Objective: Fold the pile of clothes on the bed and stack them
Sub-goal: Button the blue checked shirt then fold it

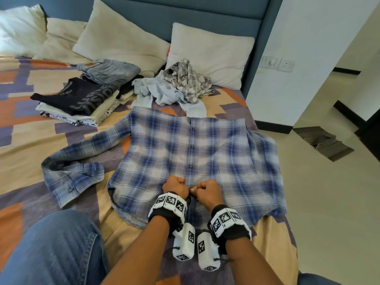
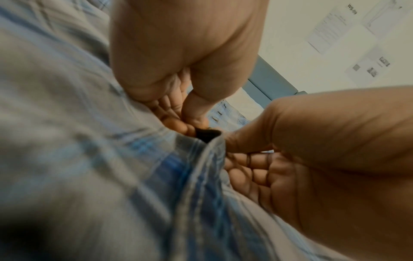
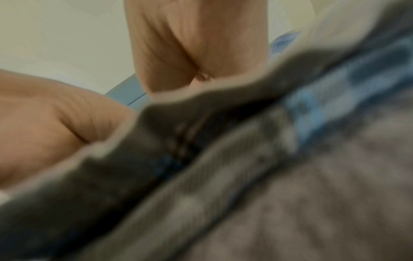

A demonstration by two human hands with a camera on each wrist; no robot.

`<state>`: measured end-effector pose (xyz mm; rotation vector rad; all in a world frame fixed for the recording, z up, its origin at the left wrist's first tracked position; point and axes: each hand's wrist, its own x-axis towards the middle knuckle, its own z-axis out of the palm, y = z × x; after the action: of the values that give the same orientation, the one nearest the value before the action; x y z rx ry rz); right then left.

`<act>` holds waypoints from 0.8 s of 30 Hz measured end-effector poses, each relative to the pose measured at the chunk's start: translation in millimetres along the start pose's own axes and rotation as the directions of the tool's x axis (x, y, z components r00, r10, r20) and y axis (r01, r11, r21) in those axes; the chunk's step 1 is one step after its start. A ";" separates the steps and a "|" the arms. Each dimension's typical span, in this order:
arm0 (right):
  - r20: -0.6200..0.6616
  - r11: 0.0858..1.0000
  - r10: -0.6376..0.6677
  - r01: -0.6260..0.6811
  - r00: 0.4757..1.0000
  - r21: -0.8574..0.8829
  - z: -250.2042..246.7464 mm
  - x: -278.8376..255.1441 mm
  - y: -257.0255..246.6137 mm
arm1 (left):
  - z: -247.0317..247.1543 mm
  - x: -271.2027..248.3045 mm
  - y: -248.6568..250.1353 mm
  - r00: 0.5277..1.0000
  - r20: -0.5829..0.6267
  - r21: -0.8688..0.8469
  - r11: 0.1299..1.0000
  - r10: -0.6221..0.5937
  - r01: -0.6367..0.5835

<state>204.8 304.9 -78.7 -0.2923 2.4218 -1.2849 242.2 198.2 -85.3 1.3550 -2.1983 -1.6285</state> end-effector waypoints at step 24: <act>0.052 0.979 -0.031 0.041 0.998 -0.198 2.7 -5.4 -5.3 | -1.2 -8.9 12.8 0.988 0.035 0.252 0.955 0.150 -0.154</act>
<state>210.8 301.8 -74.4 -0.4190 2.5169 -1.0371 240.6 203.9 -70.8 1.1915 -2.5209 -1.3474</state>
